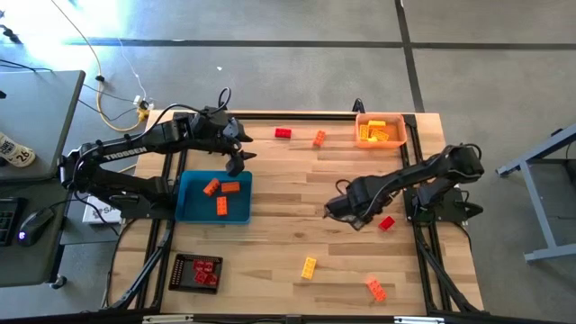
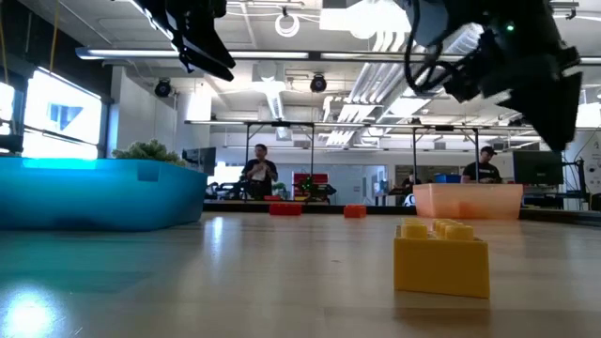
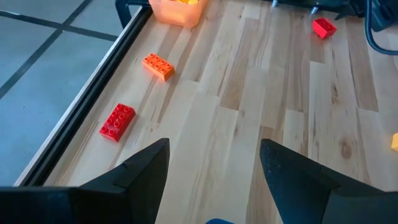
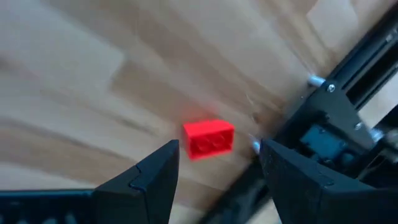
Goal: Sort & place blocks by color
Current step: Put the red game piece into the black bin
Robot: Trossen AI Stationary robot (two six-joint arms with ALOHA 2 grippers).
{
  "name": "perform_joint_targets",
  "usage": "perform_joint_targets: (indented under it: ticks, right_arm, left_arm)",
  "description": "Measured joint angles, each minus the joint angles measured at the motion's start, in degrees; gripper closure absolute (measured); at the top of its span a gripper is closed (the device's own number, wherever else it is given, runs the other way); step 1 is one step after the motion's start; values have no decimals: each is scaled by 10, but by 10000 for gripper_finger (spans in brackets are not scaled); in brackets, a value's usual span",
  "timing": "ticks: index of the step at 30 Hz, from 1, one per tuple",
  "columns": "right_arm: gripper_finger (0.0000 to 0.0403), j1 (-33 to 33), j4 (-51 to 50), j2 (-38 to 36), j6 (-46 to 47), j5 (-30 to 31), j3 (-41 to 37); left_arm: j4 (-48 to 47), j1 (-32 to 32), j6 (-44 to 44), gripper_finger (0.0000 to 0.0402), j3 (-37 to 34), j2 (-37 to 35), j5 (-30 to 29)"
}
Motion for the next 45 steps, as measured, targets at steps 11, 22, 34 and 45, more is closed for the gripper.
perform_joint_targets:
  ticks: [11, 22, 34, 45]
  right_arm:
    - [192, 7, 20, 0, -304, -52, -61]
    - [192, 34, 45, 0, -452, -64, -83]
    - [192, 126, 97, 0, -526, -62, -89]
    - [192, 152, 103, 0, -517, -19, -147]
  left_arm:
    - [0, 0, -5, 163, 0, 0, 0]
    - [0, 0, -44, 163, 0, 0, 0]
    - [1, 0, -91, 163, 0, 0, 0]
    - [1, 0, -91, 163, 0, 0, -2]
